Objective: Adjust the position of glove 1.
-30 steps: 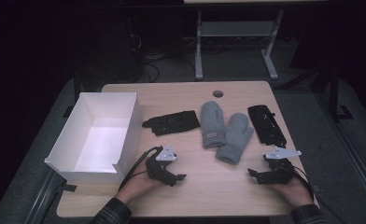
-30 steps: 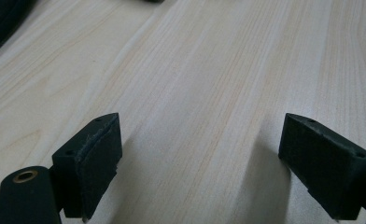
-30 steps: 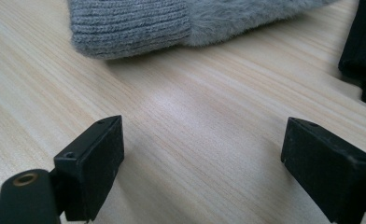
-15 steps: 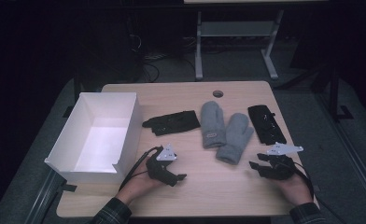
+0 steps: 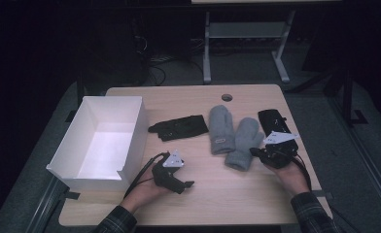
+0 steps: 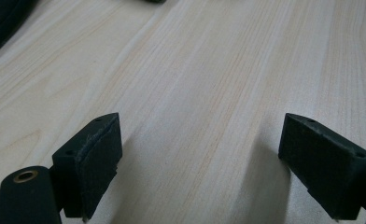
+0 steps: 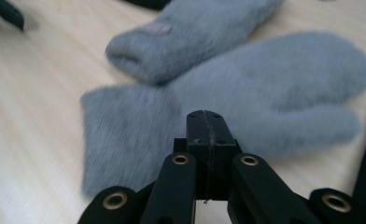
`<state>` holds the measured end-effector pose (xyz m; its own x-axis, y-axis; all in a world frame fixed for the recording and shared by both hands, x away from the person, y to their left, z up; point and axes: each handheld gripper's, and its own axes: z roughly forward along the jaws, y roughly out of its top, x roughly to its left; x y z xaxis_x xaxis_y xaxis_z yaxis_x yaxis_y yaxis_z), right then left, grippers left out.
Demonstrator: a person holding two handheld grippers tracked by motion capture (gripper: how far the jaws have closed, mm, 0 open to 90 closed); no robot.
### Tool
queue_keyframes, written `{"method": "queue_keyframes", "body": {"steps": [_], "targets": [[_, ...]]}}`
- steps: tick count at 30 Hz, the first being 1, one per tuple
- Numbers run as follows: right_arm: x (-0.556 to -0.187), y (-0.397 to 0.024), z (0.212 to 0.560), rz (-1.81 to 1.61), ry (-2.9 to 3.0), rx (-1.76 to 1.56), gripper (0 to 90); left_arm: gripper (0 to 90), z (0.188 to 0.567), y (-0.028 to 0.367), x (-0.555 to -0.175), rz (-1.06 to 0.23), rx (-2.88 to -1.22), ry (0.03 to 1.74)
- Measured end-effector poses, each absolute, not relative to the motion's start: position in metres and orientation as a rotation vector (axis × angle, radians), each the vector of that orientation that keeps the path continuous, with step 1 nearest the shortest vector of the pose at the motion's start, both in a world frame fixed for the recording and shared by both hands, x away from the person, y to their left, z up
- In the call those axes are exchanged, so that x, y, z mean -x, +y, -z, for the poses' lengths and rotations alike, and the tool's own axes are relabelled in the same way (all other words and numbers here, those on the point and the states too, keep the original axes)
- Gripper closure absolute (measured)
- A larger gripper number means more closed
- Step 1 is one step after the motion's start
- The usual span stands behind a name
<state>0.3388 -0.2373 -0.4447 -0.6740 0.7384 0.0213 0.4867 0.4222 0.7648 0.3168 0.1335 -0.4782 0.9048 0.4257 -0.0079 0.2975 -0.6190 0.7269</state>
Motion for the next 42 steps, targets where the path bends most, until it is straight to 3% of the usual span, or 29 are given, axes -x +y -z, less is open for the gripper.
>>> {"method": "queue_keyframes", "body": {"steps": [7,14,30,42], "targets": [[-0.364,-0.228,0.444,-1.137,2.359,-1.056,90.0,12.7,0.478,0.133,-0.317,-0.211,-2.28,0.513],[-0.377,-0.219,0.467,-1.051,2.451,-1.066,90.0,12.7,0.478,0.133,-0.316,-0.212,-2.278,0.516],[-0.345,-0.222,0.462,-1.065,2.517,-1.041,90.0,12.7,0.478,0.133,-0.315,-0.214,-2.278,0.523],[-0.317,-0.202,0.459,-1.076,2.594,-0.968,90.0,12.7,0.478,0.134,-0.314,-0.212,-2.283,0.524]]}}
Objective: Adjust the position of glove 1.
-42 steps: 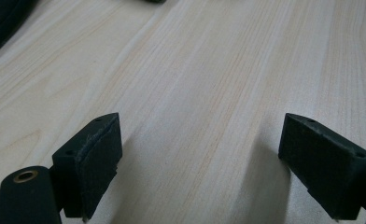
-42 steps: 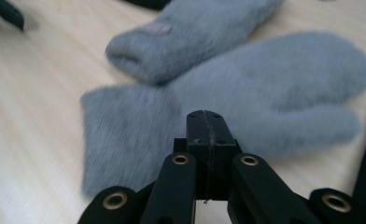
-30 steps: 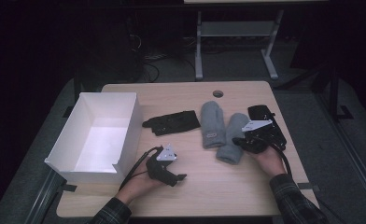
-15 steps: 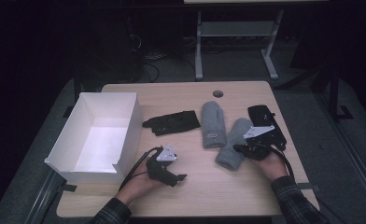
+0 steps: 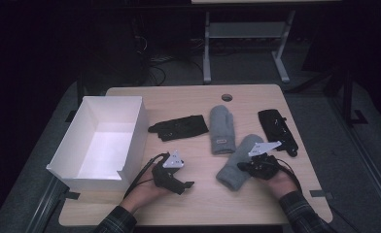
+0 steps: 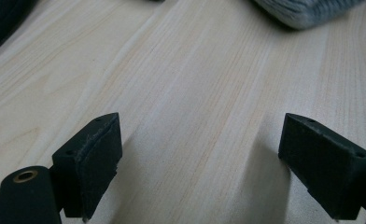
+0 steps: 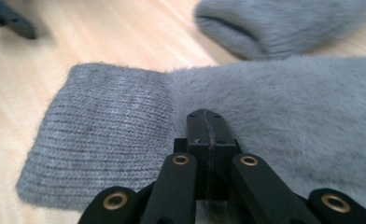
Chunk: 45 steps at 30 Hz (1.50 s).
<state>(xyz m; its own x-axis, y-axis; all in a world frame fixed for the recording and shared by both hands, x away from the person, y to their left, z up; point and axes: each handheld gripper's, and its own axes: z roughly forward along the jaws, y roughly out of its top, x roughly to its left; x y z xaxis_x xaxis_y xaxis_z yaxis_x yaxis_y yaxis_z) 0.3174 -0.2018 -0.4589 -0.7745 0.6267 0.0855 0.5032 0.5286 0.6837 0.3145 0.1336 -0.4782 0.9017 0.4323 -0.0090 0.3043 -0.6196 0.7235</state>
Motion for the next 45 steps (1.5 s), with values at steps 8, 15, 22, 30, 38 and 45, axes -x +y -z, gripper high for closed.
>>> {"method": "queue_keyframes", "body": {"steps": [8,15,22,30,38,45], "targets": [[-0.302,-0.187,0.456,-1.084,2.646,-0.896,90.0,12.7,0.478,0.134,-0.314,-0.212,-2.284,0.524],[-0.293,-0.178,0.452,-1.099,2.663,-0.84,90.0,12.7,0.479,0.133,-0.314,-0.209,-2.275,0.529],[-0.315,-0.206,0.44,-1.117,2.541,-0.926,90.0,12.7,0.478,0.134,-0.315,-0.215,-2.284,0.52],[-0.366,-0.243,0.439,-1.029,2.384,-1.07,90.0,12.7,0.478,0.134,-0.315,-0.216,-2.289,0.517],[-0.383,-0.254,0.454,-0.972,2.402,-1.119,90.0,12.7,0.478,0.134,-0.315,-0.217,-2.289,0.515],[-0.373,-0.251,0.456,-0.982,2.481,-1.079,90.0,12.7,0.478,0.134,-0.315,-0.217,-2.288,0.516]]}}
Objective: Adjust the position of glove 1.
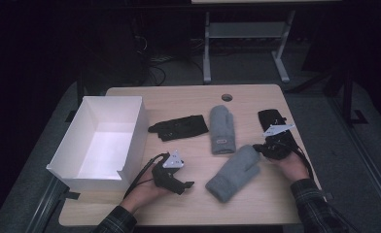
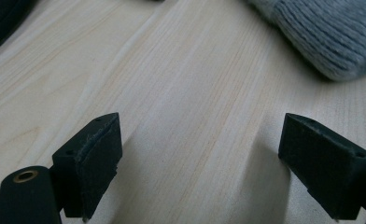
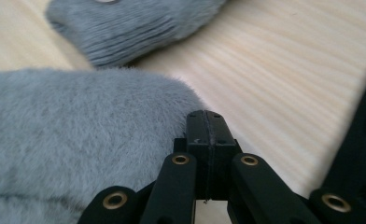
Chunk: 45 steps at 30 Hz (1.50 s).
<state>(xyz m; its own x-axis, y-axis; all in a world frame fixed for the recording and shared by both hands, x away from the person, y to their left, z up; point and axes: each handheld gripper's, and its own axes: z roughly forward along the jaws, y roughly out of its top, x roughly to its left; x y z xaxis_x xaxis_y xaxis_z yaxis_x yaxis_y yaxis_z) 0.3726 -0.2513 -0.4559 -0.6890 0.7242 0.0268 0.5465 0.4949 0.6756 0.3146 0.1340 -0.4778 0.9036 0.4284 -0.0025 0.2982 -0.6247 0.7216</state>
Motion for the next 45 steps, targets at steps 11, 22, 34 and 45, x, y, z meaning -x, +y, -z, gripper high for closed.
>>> {"method": "queue_keyframes", "body": {"steps": [11,22,34,45], "targets": [[-0.346,-0.236,0.455,-1.004,2.57,-1.024,90.0,12.7,0.478,0.134,-0.315,-0.218,-2.289,0.515],[-0.318,-0.231,0.444,-1.021,2.564,-0.947,90.0,12.7,0.478,0.134,-0.315,-0.217,-2.287,0.515],[-0.275,-0.172,0.446,-1.118,2.739,-0.688,90.0,12.7,0.478,0.134,-0.314,-0.22,-2.28,0.516],[-0.274,-0.143,0.454,-1.132,2.807,-0.588,90.0,12.7,0.478,0.134,-0.314,-0.215,-2.286,0.518]]}}
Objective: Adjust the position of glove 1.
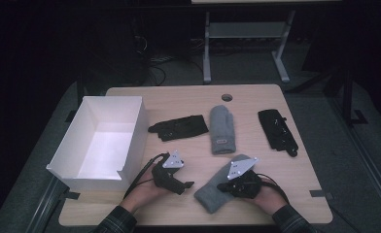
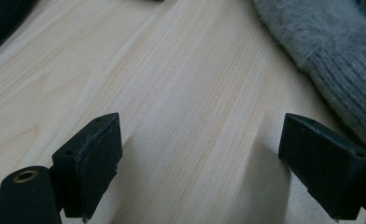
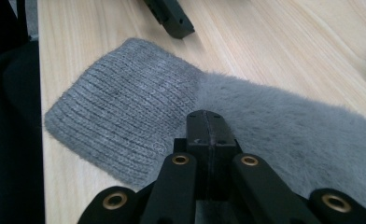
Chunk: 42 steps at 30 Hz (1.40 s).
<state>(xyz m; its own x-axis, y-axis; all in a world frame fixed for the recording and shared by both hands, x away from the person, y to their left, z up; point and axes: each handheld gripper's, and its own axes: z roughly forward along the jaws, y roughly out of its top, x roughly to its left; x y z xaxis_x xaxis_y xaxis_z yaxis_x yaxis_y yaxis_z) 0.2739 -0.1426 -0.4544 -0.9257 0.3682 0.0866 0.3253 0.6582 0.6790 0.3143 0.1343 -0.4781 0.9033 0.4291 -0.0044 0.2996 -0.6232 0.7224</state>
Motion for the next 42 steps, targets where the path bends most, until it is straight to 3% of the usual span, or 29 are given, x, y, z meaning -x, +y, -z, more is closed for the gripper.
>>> {"method": "queue_keyframes", "body": {"steps": [8,16,22,23,25,26,28,30,34,35,36,37,38,39,40,42], "targets": [[-0.282,-0.127,0.456,-1.151,2.81,-0.552,90.0,12.7,0.478,0.134,-0.315,-0.22,-2.287,0.511],[-0.283,-0.155,0.445,-1.208,2.725,-0.664,87.5,12.7,0.478,0.134,-0.314,-0.218,-2.278,0.517],[-0.289,-0.191,0.444,-1.213,2.638,-0.781,73.9,12.7,0.479,0.134,-0.314,-0.21,-2.275,0.528],[-0.29,-0.203,0.445,-1.209,2.61,-0.818,66.8,12.7,0.479,0.134,-0.314,-0.209,-2.276,0.529],[-0.291,-0.207,0.445,-1.207,2.599,-0.832,63.7,12.7,0.478,0.134,-0.314,-0.209,-2.277,0.527],[-0.291,-0.22,0.446,-1.192,2.565,-0.863,55.4,12.7,0.478,0.134,-0.314,-0.211,-2.28,0.525],[-0.29,-0.224,0.446,-1.186,2.557,-0.874,52.4,12.7,0.478,0.134,-0.314,-0.211,-2.282,0.524],[-0.288,-0.239,0.452,-1.141,2.53,-0.916,42.3,12.7,0.478,0.134,-0.314,-0.214,-2.289,0.519],[-0.287,-0.253,0.461,-1.103,2.519,-0.981,32.6,12.9,0.477,0.133,-0.314,-0.22,-2.3,0.538],[-0.288,-0.257,0.464,-1.089,2.523,-0.999,30.2,14.3,0.475,0.132,-0.314,-0.218,-2.308,0.554],[-0.289,-0.262,0.47,-1.088,2.521,-1.016,27.1,21.3,0.474,0.132,-0.314,-0.224,-2.309,0.559],[-0.289,-0.262,0.47,-1.088,2.521,-1.016,27.1,21.3,0.473,0.132,-0.314,-0.222,-2.312,0.562],[-0.292,-0.264,0.474,-1.079,2.521,-1.025,24.9,33.0,0.47,0.131,-0.314,-0.23,-2.315,0.566],[-0.292,-0.264,0.474,-1.079,2.521,-1.025,24.9,33.0,0.469,0.13,-0.314,-0.238,-2.313,0.571],[-0.293,-0.266,0.477,-1.095,2.513,-1.007,23.6,47.0,0.464,0.129,-0.315,-0.232,-2.305,0.581],[-0.293,-0.266,0.477,-1.1,2.512,-1.002,23.5,51.1,0.461,0.127,-0.316,-0.235,-2.3,0.59]]}}
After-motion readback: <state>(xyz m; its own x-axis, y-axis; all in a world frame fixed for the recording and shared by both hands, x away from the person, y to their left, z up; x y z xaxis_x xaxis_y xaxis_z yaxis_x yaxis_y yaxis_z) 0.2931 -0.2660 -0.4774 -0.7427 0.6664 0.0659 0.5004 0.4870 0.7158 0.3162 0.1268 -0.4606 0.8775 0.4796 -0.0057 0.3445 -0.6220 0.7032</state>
